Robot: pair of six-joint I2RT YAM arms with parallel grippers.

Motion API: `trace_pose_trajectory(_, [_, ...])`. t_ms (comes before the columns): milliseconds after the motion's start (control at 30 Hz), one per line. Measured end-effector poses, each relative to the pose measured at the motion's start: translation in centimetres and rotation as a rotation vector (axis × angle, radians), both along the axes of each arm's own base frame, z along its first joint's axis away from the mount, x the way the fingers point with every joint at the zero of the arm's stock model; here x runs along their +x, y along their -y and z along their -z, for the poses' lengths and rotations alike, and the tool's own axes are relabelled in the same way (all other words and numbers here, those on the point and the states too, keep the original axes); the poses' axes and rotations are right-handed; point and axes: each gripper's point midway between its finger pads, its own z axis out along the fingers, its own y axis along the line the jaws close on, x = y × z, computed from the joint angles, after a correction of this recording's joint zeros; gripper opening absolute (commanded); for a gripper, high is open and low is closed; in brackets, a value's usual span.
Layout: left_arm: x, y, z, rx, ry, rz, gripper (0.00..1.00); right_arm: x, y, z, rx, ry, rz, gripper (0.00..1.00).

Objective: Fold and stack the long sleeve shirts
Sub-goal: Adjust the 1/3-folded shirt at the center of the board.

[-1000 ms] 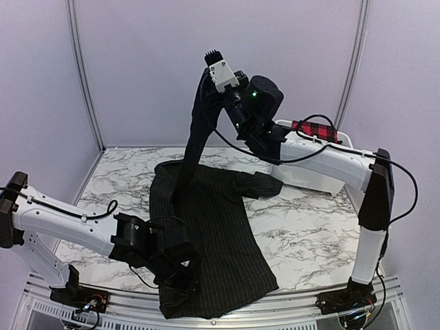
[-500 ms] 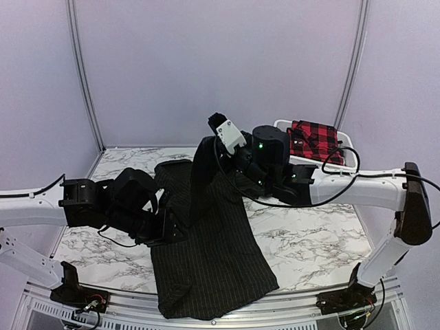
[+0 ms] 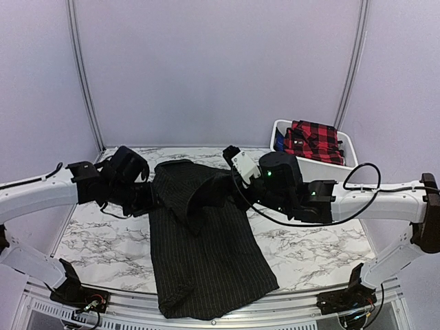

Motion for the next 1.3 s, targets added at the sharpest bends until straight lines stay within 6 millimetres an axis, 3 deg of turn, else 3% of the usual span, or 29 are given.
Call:
trace_pose_trajectory(167, [10.3,-4.1,-1.7,0.13,0.133,-0.21,0.37,-2.2,0.0,3.4,-0.042,-0.105,-0.024,0.0])
trace_pose_trajectory(300, [17.4,-5.8,-1.6,0.224,0.192,-0.28,0.37,-2.6,0.2,4.3,-0.051,-0.141,-0.012,0.0])
trace_pose_trajectory(533, [25.3,-6.6,2.5,0.358,0.192,-0.263,0.34,-2.6,0.6,5.1,-0.07,-0.167,0.004,0.0])
trace_pose_trajectory(800, [30.0,-6.3,6.1,0.422,0.189,-0.218,0.28,-2.3,0.8,5.7,-0.113,-0.178,0.026,0.0])
trace_pose_trajectory(1000, [31.7,-7.4,7.5,0.416,0.167,-0.235,0.26,-2.2,0.9,5.1,-0.116,-0.175,0.035,0.0])
trace_pose_trajectory(1300, [32.6,-8.1,9.0,0.372,0.131,-0.234,0.19,-2.1,1.0,4.5,-0.12,-0.186,0.051,0.0])
